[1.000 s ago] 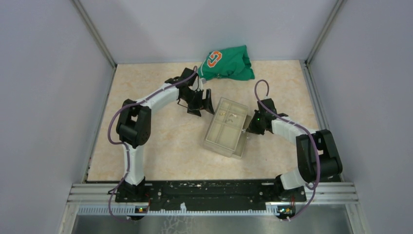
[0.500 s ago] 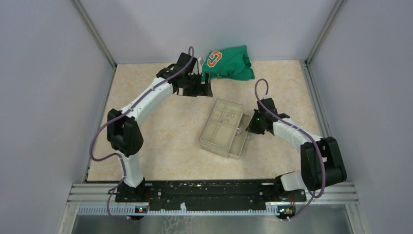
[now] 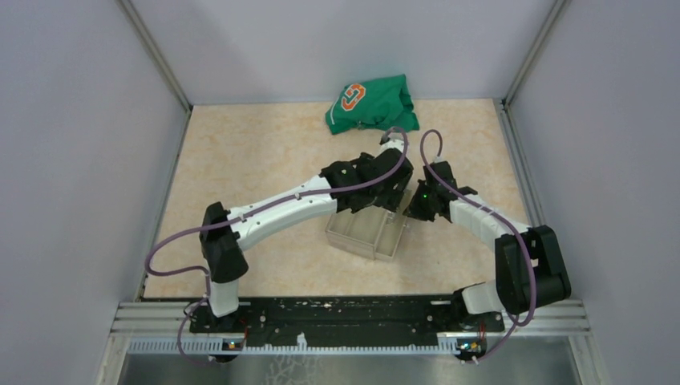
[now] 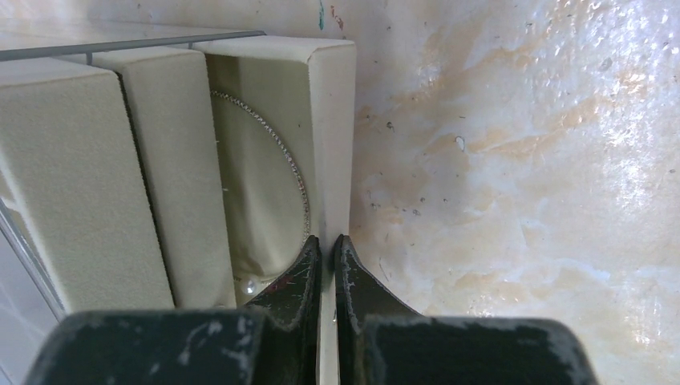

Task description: Organize the mixed jewelry

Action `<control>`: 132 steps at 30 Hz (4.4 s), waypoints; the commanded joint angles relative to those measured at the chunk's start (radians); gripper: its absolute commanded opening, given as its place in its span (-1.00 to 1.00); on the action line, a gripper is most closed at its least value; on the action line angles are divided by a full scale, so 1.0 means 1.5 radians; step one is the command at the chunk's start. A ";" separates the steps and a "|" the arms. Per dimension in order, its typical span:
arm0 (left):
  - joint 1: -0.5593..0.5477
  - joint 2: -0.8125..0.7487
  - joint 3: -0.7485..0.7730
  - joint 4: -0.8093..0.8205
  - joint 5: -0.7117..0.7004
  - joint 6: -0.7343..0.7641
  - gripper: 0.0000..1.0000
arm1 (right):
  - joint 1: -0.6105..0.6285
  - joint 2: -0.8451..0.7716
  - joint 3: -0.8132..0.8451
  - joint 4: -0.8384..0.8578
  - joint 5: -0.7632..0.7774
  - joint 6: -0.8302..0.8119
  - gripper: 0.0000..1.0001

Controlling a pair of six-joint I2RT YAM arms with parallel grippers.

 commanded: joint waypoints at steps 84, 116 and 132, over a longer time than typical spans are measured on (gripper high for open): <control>0.407 -0.108 -0.195 0.128 0.353 -0.014 0.81 | -0.015 0.042 0.142 -0.058 0.044 -0.003 -1.00; 0.473 -0.020 -0.243 0.152 0.571 0.041 0.86 | -0.028 0.063 0.154 0.004 0.060 -0.024 -1.00; 0.483 -0.016 -0.233 0.164 0.584 0.046 0.86 | -0.036 0.038 0.190 -0.021 0.032 -0.101 -0.11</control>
